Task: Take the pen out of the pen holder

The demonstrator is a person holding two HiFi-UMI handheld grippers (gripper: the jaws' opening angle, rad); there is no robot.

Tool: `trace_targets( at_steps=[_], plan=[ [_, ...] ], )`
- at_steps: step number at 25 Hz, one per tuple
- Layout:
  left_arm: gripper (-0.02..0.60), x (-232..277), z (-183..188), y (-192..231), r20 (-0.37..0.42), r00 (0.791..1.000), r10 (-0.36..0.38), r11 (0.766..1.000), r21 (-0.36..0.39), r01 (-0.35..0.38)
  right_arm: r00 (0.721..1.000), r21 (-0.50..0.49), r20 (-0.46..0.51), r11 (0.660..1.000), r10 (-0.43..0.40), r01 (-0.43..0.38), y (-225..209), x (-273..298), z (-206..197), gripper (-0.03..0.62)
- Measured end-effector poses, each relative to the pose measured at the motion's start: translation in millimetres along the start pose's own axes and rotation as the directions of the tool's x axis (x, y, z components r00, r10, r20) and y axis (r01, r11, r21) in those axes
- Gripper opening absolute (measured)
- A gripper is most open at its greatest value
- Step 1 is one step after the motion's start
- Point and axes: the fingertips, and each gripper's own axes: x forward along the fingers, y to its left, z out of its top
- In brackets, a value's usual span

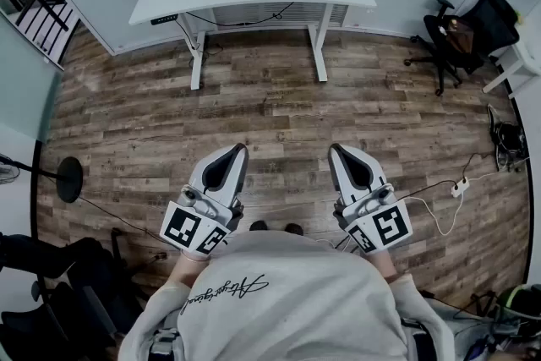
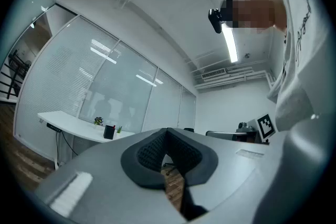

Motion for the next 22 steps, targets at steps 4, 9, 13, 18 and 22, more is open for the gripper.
trace_targets(
  at_steps=[4, 9, 13, 18, 22],
  plan=[
    [-0.003, -3, 3, 1, 0.007, 1.000, 0.013, 1.000, 0.004, -0.013, 1.000, -0.007, 0.001, 1.000, 0.012, -0.012, 2, 0, 3, 0.000],
    [-0.003, -7, 5, -1, 0.012, 1.000, 0.015, 1.000, 0.010, -0.015, 1.000, -0.009, 0.001, 1.000, 0.019, -0.019, 6, -3, 4, 0.000],
    [-0.003, -8, 6, -1, 0.012, 1.000, 0.018, 1.000, 0.018, -0.018, 1.000, -0.017, -0.002, 1.000, 0.024, -0.024, 7, -2, 5, 0.000],
    [-0.003, -11, 8, -5, 0.009, 1.000, 0.024, 0.999, 0.043, -0.024, 1.000, -0.051, 0.008, 0.998, 0.023, -0.023, 11, -4, 8, 0.002],
    [-0.003, -14, 7, -6, 0.005, 1.000, 0.030, 0.998, 0.047, -0.030, 0.999, -0.051, 0.014, 0.998, 0.029, -0.028, 15, -2, 9, 0.002]
  ],
)
